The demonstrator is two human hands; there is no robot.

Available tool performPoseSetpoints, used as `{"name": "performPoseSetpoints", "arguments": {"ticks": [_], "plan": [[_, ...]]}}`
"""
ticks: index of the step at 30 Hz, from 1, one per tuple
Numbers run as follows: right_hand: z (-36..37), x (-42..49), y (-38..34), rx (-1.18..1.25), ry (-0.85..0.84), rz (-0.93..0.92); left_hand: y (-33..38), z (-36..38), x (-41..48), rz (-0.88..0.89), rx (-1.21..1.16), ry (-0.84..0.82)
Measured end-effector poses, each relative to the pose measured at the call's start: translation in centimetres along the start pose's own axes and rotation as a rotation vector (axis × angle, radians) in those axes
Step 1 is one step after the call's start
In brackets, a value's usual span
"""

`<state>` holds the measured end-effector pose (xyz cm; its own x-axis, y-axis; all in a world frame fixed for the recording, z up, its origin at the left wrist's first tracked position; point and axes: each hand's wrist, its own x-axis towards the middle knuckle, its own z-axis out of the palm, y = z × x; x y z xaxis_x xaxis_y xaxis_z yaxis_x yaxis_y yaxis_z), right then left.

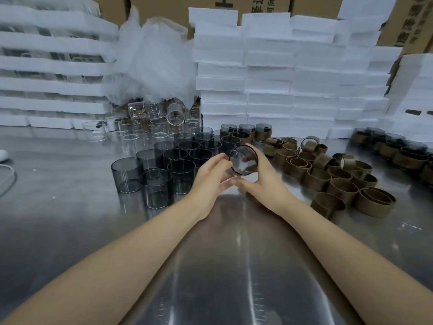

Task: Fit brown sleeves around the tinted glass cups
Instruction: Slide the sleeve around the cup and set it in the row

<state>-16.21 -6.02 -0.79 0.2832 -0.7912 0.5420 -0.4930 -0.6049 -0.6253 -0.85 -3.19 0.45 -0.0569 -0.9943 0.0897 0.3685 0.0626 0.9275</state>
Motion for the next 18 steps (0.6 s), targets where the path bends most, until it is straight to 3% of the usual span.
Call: {"name": "performPoseSetpoints", "arguments": {"ticks": [18], "plan": [[-0.53,-0.30,-0.61,0.050,0.034,-0.030,-0.11,0.24,0.05,-0.008,0.117,-0.032]]}}
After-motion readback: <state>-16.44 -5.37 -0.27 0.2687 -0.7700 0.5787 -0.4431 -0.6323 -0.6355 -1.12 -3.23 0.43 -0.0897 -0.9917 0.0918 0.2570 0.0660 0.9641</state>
